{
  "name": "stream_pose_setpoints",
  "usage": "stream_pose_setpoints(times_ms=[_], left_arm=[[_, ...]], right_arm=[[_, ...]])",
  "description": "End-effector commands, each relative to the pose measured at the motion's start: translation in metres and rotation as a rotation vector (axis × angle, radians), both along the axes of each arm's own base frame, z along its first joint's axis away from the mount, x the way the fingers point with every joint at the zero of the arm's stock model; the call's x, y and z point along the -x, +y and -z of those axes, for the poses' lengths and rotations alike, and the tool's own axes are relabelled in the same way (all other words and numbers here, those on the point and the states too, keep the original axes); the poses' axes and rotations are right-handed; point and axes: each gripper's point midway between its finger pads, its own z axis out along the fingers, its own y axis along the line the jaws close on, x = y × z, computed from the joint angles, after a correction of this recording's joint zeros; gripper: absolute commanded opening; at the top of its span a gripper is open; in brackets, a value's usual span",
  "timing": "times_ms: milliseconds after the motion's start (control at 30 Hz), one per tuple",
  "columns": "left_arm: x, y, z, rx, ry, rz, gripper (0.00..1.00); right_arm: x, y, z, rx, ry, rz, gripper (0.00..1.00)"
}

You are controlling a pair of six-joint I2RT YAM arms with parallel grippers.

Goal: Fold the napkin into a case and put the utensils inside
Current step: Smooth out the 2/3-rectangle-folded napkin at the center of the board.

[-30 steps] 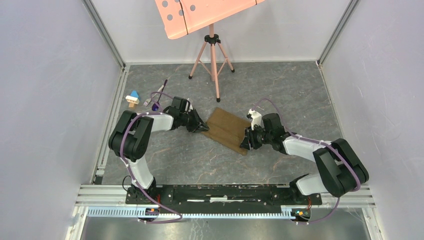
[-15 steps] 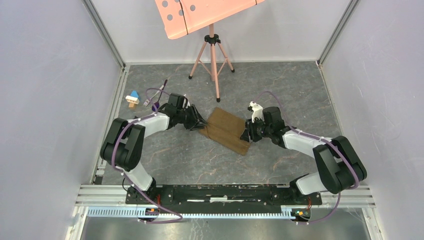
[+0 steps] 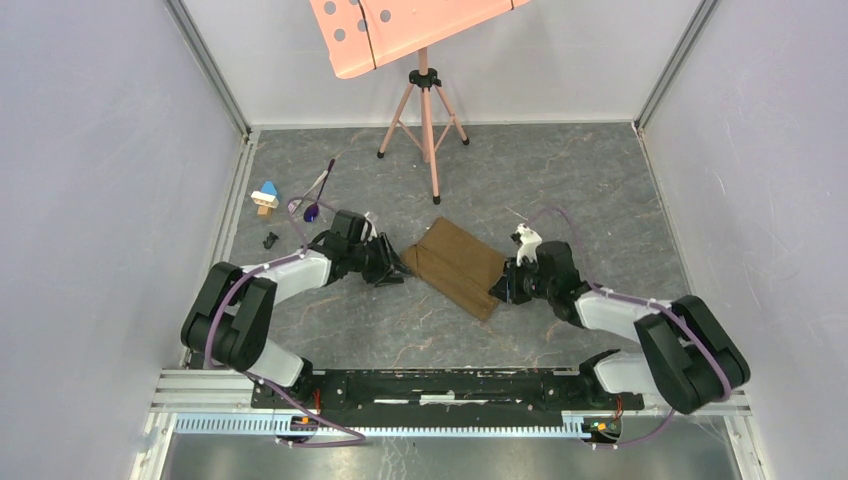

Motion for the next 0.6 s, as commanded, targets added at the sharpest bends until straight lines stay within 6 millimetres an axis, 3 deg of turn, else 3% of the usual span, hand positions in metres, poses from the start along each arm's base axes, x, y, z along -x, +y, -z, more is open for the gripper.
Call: stream_pose_setpoints(times_ms=[0, 133, 233, 300, 400, 567], left_arm=[[0.011, 0.01, 0.005, -0.007, -0.01, -0.04, 0.42], [0.021, 0.028, 0.013, -0.043, 0.013, -0.068, 0.42], [0.029, 0.032, 0.011, -0.047, 0.011, -0.057, 0.45], [0.034, 0.029, 0.01, -0.028, 0.02, -0.032, 0.48], [0.035, 0.022, 0.008, 0.007, 0.022, 0.003, 0.5], [0.019, 0.003, 0.007, 0.04, 0.015, 0.047, 0.46]], right_arm=[[0.055, 0.014, 0.016, -0.088, 0.125, 0.017, 0.25], [0.097, 0.065, -0.012, -0.193, 0.104, -0.173, 0.27], [0.089, 0.08, -0.043, -0.199, 0.0, -0.237, 0.37], [0.068, 0.072, -0.05, -0.101, -0.076, -0.22, 0.42], [0.048, 0.056, -0.048, 0.001, -0.102, -0.202, 0.43], [0.038, 0.047, -0.034, 0.055, -0.088, -0.214, 0.4]])
